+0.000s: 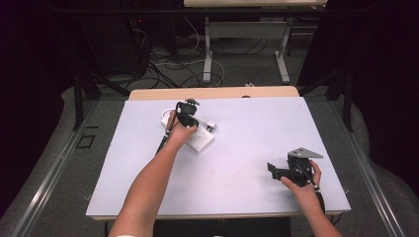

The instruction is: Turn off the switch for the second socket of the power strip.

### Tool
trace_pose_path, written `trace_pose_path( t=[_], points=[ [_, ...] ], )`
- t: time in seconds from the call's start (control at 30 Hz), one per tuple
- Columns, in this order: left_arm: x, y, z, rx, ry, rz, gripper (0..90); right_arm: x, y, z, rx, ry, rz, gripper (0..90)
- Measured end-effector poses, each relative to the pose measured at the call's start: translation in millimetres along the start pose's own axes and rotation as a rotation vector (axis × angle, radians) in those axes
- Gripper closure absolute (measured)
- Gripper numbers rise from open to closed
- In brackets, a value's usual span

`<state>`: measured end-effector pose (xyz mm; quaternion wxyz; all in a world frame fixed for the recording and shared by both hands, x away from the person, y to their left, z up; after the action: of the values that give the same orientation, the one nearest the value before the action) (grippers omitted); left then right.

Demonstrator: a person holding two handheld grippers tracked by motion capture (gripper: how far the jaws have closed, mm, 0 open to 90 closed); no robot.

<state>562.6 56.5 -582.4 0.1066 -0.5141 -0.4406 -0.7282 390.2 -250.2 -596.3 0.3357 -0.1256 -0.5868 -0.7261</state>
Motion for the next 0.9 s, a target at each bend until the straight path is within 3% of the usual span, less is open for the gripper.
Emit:
trace_pose_path(
  t=[0.53,0.9],
  points=[
    [-1.8,-1.0,-2.0,-0.009,0.002,0.007,90.0,0.1,-0.1,0.2,-0.005,0.002,0.002,11.9],
    [-0.9,-0.7,-1.7,-0.003,-0.008,0.011,86.9,-0.6,0.0,-1.1,-0.004,0.002,0.000,11.9]
  ],
)
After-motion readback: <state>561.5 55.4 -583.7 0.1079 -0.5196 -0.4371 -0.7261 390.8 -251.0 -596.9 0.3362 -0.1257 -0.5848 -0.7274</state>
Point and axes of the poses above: each handheld gripper's, and its own axes: x roughly backward along the jaws, y roughly out of its top, z roughly to its left, the point moved 8 cm from there along -x, roughly forward along the jaws, and after that the axes turned 14 degrees about -x, right-handed, at the moved point
